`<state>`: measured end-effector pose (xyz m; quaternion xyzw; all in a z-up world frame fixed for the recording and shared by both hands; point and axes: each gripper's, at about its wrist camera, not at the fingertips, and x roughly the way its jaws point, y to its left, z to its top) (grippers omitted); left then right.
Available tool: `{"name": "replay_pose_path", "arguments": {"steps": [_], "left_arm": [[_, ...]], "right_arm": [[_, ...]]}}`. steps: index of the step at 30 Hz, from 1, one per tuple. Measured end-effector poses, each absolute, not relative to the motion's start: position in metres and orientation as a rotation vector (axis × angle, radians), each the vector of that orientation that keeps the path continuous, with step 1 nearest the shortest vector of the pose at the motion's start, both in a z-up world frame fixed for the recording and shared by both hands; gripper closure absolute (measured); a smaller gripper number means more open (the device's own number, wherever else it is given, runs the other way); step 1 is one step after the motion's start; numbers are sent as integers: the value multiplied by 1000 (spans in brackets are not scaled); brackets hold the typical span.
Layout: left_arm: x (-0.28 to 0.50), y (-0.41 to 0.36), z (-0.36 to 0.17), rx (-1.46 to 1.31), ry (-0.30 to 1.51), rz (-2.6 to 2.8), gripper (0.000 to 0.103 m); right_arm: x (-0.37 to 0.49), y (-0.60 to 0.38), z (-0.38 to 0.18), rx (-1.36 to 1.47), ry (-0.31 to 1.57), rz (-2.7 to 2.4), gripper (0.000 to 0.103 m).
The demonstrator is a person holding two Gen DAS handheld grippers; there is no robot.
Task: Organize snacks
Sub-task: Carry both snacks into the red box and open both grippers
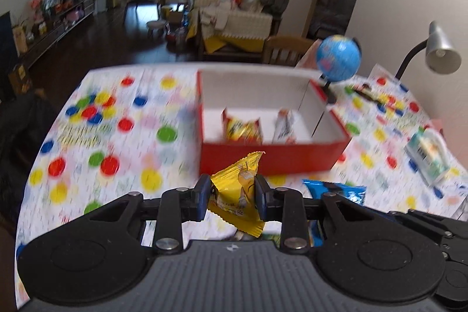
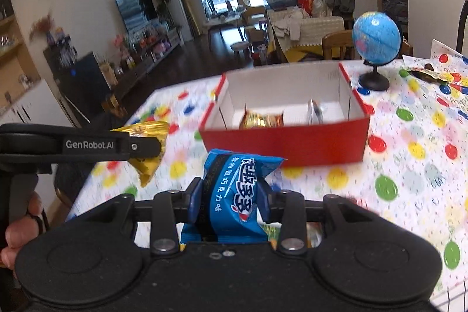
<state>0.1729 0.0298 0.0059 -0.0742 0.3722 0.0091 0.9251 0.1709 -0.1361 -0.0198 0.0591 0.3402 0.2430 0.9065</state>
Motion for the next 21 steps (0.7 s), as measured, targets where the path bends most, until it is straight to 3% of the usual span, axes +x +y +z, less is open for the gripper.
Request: {"name": "replay_pose_path", "arguments": {"steps": [10, 21], "left_arm": [[220, 8, 41, -127, 700, -45, 72], [300, 1, 31, -130, 729, -20, 72]], "right_arm": [[226, -157, 10, 187, 647, 536, 67], [307, -160, 12, 103, 634, 528, 67]]}}
